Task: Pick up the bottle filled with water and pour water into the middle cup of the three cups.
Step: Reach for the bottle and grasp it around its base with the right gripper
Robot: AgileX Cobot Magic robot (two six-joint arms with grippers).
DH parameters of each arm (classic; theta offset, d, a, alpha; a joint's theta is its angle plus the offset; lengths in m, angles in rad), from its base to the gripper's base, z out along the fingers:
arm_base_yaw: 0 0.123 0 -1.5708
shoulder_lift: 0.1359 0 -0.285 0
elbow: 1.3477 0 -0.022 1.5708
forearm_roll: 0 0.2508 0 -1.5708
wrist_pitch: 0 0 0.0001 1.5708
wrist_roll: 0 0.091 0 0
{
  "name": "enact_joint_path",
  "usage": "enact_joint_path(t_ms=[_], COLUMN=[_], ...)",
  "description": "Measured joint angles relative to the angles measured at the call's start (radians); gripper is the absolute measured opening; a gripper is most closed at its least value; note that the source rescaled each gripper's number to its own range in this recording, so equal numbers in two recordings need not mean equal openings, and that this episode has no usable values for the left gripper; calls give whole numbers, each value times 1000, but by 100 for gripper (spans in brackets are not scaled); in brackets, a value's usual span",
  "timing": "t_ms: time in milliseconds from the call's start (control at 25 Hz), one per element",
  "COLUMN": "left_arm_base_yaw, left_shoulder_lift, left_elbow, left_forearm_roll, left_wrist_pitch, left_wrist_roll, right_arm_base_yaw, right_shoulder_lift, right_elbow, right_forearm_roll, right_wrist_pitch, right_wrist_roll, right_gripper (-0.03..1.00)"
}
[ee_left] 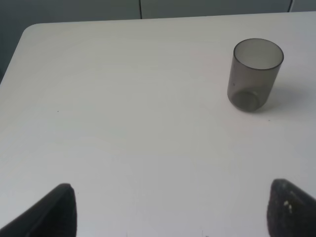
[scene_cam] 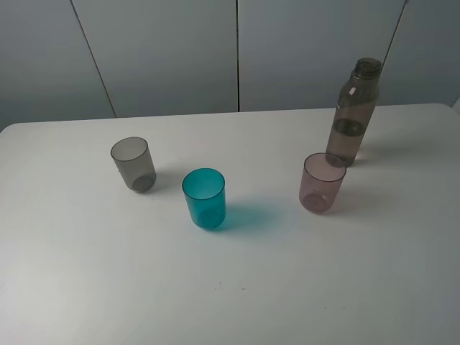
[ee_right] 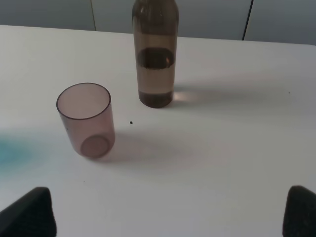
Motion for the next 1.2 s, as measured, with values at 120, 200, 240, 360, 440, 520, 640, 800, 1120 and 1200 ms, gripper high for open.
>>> enact_joint_path(t_ms=[120,200,240,360,440,520,640,800,1120,1200], left_arm_base_yaw=[0,0,0,0,0,0,0,0,0,0], left_shoulder_lift=[0,0,0,0,0,0,0,0,0,0], left_elbow=[0,0,0,0,0,0,0,0,0,0], left_forearm_roll=[0,0,0,0,0,0,0,0,0,0], left_wrist_pitch=[0,0,0,0,0,0,0,0,0,0], left_wrist_roll=[0,0,0,0,0,0,0,0,0,0], right_arm_base_yaw=[0,0,0,0,0,0,0,0,0,0], right_shoulder_lift=[0,0,0,0,0,0,0,14,301,381], right_elbow=[0,0,0,0,0,0,0,0,-120,-172], right_forearm_roll=[0,0,0,0,0,0,0,2,17,21], right_wrist_pitch=[0,0,0,0,0,0,0,0,-84,-138], right_wrist_roll=[0,0,0,0,0,0,0,0,-10,-35], right_gripper=[100,100,100,100,100,100,100,100,100,100])
